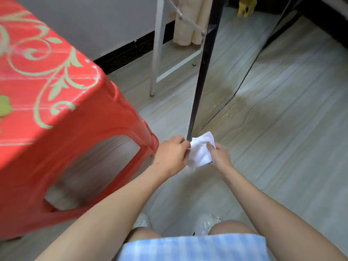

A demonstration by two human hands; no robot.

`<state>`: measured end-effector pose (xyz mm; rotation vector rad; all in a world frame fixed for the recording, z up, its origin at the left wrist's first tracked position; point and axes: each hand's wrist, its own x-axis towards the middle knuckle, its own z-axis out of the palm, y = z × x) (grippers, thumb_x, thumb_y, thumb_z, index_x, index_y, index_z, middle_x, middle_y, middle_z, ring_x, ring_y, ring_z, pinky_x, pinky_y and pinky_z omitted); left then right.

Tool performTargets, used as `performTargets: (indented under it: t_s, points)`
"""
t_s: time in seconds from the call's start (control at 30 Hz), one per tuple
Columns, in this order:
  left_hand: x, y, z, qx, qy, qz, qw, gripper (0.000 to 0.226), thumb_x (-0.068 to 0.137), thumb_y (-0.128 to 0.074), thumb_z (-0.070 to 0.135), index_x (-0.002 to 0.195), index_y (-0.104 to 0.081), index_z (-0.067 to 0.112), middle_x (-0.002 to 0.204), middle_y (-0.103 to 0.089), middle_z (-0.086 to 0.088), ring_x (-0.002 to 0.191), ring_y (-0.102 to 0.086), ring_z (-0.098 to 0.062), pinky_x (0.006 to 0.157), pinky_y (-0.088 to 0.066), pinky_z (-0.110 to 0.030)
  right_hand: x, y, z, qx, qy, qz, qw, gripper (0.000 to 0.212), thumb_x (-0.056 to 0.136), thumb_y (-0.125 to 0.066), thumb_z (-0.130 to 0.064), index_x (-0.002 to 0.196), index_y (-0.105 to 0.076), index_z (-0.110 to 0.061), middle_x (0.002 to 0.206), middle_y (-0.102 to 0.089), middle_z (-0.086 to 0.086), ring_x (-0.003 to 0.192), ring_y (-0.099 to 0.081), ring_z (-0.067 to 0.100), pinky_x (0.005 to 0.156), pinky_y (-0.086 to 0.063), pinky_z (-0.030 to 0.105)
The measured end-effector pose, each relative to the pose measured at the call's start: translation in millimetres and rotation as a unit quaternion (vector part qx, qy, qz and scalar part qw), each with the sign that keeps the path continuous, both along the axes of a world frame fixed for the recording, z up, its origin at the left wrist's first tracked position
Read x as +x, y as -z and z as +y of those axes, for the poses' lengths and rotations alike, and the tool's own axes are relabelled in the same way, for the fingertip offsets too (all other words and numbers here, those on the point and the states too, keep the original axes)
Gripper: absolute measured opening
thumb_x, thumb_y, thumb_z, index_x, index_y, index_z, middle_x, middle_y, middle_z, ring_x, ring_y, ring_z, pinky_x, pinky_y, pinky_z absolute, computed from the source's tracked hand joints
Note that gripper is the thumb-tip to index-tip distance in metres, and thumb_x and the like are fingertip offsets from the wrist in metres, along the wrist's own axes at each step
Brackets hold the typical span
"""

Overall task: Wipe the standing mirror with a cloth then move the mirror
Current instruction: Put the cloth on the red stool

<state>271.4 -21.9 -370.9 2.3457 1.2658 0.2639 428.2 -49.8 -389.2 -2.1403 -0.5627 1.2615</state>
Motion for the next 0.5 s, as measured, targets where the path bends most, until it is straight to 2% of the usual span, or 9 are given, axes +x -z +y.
performTargets:
  t_s: [0.1,0.2,0.27,0.33,0.43,0.47,0.5]
  points:
    - [-11,-80,-23,0.051,-0.046,-0.042,0.997,0.027,0.078,-0.041,0.022,0.071,-0.065,0.012,0.066,-0.058,-0.005,0.057,-0.056,-0.027,0.048,-0.028,-0.026,-19,-78,-6,0.019,-0.075,-0.036,0.996,0.023,0.091,-0.047,-0.02,0.083,-0.059,-0.002,0.078,-0.049,0.011,0.074,-0.045,0.02,0.054,-0.035,0.023]
    - [-29,-161,-29,0.079,-0.126,-0.134,0.98,0.02,0.081,-0.046,0.021,0.074,-0.063,0.013,0.064,-0.058,0.0,0.062,-0.053,-0.019,0.054,-0.035,-0.028,-41,-156,0,0.065,-0.091,-0.03,0.993,0.035,0.087,-0.052,-0.026,0.08,-0.053,0.008,0.072,-0.045,0.009,0.067,-0.041,0.019,0.051,-0.032,0.023]
    - [-51,-211,-22,0.033,-0.213,-0.236,0.947,0.011,0.085,-0.051,0.014,0.08,-0.061,0.01,0.069,-0.058,0.004,0.067,-0.048,-0.012,0.062,-0.034,-0.022,-60,-204,8,0.087,-0.068,0.027,0.994,0.024,0.089,-0.054,-0.02,0.076,-0.054,0.0,0.066,-0.044,0.005,0.06,-0.04,0.015,0.054,-0.031,0.024]
    - [-79,-256,-13,-0.028,-0.303,-0.313,0.9,0.011,0.085,-0.05,0.013,0.085,-0.06,0.009,0.07,-0.054,0.01,0.067,-0.046,-0.006,0.062,-0.034,-0.015,-78,-247,16,0.099,-0.04,0.076,0.991,0.012,0.089,-0.054,-0.013,0.081,-0.06,-0.005,0.063,-0.043,0.003,0.055,-0.043,0.011,0.053,-0.037,0.022]
    - [-125,-309,1,-0.036,-0.419,-0.341,0.841,0.014,0.088,-0.046,0.018,0.085,-0.056,0.009,0.069,-0.051,0.004,0.063,-0.043,-0.007,0.058,-0.034,-0.014,-104,-299,28,0.107,-0.047,0.102,0.988,0.028,0.09,-0.052,-0.012,0.081,-0.057,0.015,0.071,-0.049,0.007,0.064,-0.051,0.012,0.051,-0.052,0.015]
    - [-140,-323,7,-0.031,-0.456,-0.334,0.824,0.012,0.09,-0.047,0.018,0.083,-0.053,0.011,0.067,-0.048,0.005,0.061,-0.041,-0.008,0.056,-0.033,-0.013,-114,-315,35,0.109,-0.048,0.105,0.987,0.032,0.09,-0.052,-0.012,0.073,-0.054,0.014,0.068,-0.048,0.006,0.062,-0.05,0.011,0.05,-0.052,0.014]
    - [-158,-336,13,-0.031,-0.495,-0.326,0.805,0.013,0.092,-0.047,0.016,0.08,-0.05,0.013,0.067,-0.045,0.007,0.061,-0.04,-0.007,0.055,-0.032,-0.013,-128,-330,44,0.1,-0.051,0.108,0.988,0.034,0.09,-0.052,-0.013,0.062,-0.052,0.007,0.061,-0.046,0.003,0.058,-0.049,0.01,0.05,-0.05,0.015]
